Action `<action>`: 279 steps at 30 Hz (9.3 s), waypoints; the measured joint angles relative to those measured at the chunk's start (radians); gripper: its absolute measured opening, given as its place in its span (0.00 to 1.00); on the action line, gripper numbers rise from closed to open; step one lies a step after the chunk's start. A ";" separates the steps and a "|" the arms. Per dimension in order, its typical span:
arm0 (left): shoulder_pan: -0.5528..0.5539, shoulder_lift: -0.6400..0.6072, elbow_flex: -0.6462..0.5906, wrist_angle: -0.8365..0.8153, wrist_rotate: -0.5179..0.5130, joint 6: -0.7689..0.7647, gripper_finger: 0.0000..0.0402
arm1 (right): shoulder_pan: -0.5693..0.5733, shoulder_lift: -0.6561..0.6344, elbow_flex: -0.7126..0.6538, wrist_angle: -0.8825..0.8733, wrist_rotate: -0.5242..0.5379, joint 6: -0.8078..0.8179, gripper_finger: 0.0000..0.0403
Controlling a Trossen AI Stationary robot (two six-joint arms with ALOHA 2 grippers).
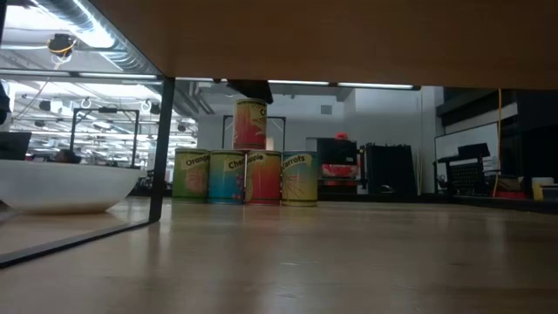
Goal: Pick and place cans onto a shelf
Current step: Put the canned corn on the shelf, then put the canned carrots on the shelf
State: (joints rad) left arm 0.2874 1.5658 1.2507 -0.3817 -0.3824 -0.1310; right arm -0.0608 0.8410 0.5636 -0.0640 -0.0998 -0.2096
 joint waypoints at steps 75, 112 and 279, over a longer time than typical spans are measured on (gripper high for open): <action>-0.262 -0.205 0.000 -0.010 0.225 0.063 0.00 | 0.000 0.000 0.001 -0.002 -0.024 0.000 0.24; -0.782 -0.188 0.000 -0.026 0.165 -0.014 0.00 | 0.001 0.000 0.002 -0.003 -0.191 -0.001 0.24; -0.336 -0.730 -0.663 0.218 0.141 0.002 0.21 | -0.272 0.837 0.458 -0.075 0.021 -0.062 0.01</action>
State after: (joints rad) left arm -0.0486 0.8356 0.5880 -0.1632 -0.2413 -0.1287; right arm -0.3328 1.6778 1.0215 -0.1392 -0.0788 -0.2714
